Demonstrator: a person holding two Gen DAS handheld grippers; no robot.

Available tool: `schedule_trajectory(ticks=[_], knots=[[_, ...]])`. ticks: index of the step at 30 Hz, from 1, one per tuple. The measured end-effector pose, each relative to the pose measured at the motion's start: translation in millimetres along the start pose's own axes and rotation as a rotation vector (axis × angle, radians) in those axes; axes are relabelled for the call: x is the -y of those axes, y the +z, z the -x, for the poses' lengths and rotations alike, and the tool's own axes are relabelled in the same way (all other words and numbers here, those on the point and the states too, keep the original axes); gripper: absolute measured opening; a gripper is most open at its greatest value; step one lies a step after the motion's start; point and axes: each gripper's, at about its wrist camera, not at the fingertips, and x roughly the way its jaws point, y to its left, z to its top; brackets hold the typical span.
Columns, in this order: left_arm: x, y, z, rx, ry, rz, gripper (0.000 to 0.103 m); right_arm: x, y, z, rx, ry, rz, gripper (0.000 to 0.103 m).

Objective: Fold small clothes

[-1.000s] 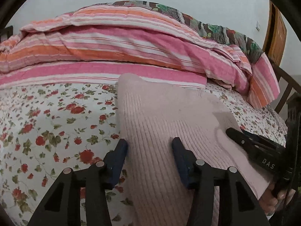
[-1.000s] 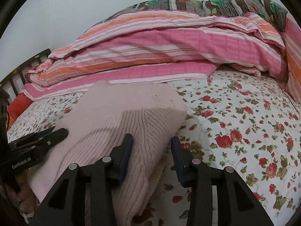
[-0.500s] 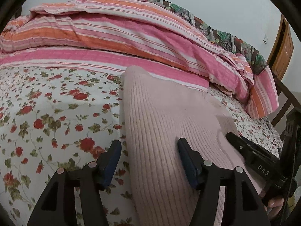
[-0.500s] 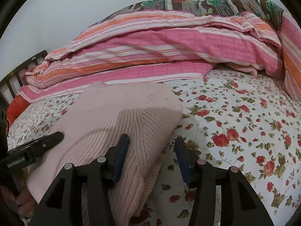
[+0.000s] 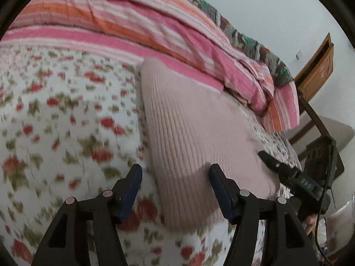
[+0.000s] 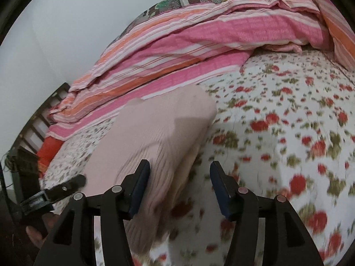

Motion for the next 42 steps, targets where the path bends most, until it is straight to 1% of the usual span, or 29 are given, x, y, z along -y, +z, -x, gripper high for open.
schedule_trajectory(ticks=[3,5,7,9,11,12,17,18,19,20,21,22,25,30,32,33,34,35,36,38,39,40,42], knots=[[-2,-8,2,0.028,-0.015,0.002,0.062,-1,-13,1,-0.046,0.044,-0.021,0.056],[-1,-9,1,0.026,-0.014,0.014,0.061,-5,-20,3,-0.045,0.036,-0.012,0.057],[1,-9,-1,0.010,-0.034,0.018,0.060,-11,-26,7,-0.036,0.025,0.008,0.056],[7,-11,-2,0.005,-0.028,0.003,0.060,-12,-30,8,-0.051,0.049,-0.005,0.057],[12,-13,-4,0.007,-0.026,-0.006,0.054,-13,-34,4,-0.067,0.057,-0.013,0.057],[13,-14,-5,0.006,-0.027,0.000,0.050,-15,-36,2,-0.065,0.043,-0.002,0.057],[10,-12,-5,0.006,-0.034,0.055,0.038,-20,-33,-12,-0.092,0.043,-0.004,0.057],[9,-11,-4,0.010,-0.037,0.062,0.034,-20,-32,-14,-0.096,0.044,-0.001,0.052],[9,-12,-3,0.013,-0.037,0.062,0.031,-21,-31,-17,-0.105,0.052,0.001,0.040],[9,-12,-2,0.018,-0.036,0.057,0.029,-20,-30,-18,-0.115,0.068,-0.004,0.035],[11,-13,0,0.023,-0.033,0.048,0.027,-18,-29,-19,-0.114,0.085,-0.018,0.026],[11,-14,2,0.026,-0.030,0.044,0.026,-18,-29,-17,-0.109,0.095,-0.024,0.021],[12,-17,9,0.030,-0.040,0.043,0.024,-21,-32,-6,-0.084,0.113,-0.016,0.018],[16,-30,24,0.024,-0.059,0.008,0.025,-21,-44,12,-0.091,0.154,-0.022,0.018],[16,-34,27,0.019,-0.050,0.002,0.029,-24,-47,17,-0.098,0.142,0.003,0.021],[16,-34,27,0.020,-0.037,0.003,0.035,-25,-46,21,-0.097,0.110,0.025,0.028],[17,-34,29,0.027,-0.023,-0.001,0.043,-24,-44,25,-0.084,0.085,0.036,0.032],[18,-32,32,0.043,0.008,-0.012,0.045,-23,-40,33,-0.042,0.052,0.040,0.033],[20,-30,34,0.060,0.034,-0.022,0.048,-23,-37,41,0.005,0.022,0.040,0.033],[26,-24,39,0.095,0.071,-0.042,0.049,-25,-31,51,0.066,-0.012,0.050,0.034],[30,-20,39,0.102,0.083,-0.049,0.049,-27,-27,50,0.080,-0.034,0.066,0.031],[34,-15,38,0.100,0.091,-0.053,0.049,-29,-26,47,0.080,-0.048,0.082,0.023],[43,-10,35,0.099,0.110,-0.076,0.049,-35,-28,37,0.076,-0.084,0.131,0.013]])
